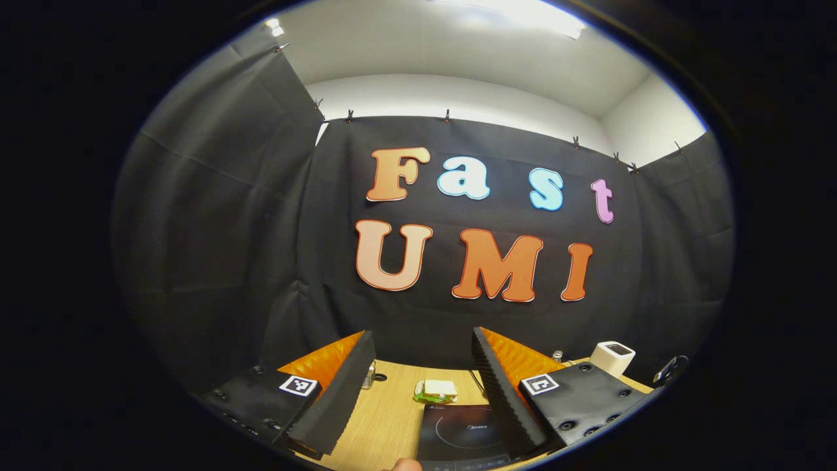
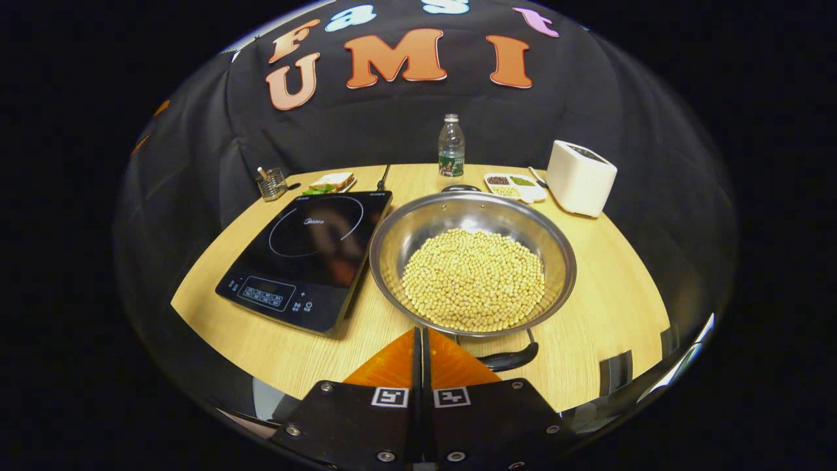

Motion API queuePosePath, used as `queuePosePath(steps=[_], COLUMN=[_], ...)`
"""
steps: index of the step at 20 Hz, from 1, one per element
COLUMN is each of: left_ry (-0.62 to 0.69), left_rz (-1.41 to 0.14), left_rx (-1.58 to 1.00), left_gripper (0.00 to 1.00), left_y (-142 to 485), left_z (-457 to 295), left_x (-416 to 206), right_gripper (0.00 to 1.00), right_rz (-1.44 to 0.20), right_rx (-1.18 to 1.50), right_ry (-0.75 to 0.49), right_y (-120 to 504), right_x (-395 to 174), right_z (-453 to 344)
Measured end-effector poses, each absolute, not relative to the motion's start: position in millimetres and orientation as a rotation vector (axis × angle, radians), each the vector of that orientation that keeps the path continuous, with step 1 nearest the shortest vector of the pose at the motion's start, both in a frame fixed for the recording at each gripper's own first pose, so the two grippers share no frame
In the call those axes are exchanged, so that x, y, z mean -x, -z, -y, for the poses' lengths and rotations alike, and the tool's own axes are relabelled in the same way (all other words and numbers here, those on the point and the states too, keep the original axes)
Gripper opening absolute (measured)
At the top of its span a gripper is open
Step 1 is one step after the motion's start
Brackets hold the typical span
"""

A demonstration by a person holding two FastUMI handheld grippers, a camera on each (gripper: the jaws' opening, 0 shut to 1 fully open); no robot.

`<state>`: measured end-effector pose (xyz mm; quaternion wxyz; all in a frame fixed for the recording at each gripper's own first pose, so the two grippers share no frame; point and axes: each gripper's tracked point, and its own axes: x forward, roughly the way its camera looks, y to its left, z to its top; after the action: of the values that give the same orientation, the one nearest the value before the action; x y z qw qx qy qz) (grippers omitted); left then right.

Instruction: First push the handle of the pot to place it horizontally, then grasp the pot with both hands and set it on the induction cooktop.

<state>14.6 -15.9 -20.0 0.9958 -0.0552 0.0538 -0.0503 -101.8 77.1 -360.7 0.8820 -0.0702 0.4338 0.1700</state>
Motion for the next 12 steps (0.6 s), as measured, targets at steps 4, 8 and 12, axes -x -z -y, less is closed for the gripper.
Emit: queuePosePath(steps=[4, 8, 12], left_ry=[0.109, 0.118, 0.124], left_rz=[-0.106, -0.101, -0.103], left_rx=[0.102, 0.103, 0.102], left_gripper=[0.98, 0.99, 0.98], left_y=[17, 15, 14], left_z=[23, 29, 35], left_x=[-13, -11, -11], right_gripper=[0.0, 0.0, 0.0], right_rz=[-0.942, -0.962, -0.962], right_rx=[0.171, 0.161, 0.146], right_ry=[-0.338, -0.32, -0.318], right_y=[377, 383, 381], right_x=[105, 104, 105], right_z=[-65, -56, -52])
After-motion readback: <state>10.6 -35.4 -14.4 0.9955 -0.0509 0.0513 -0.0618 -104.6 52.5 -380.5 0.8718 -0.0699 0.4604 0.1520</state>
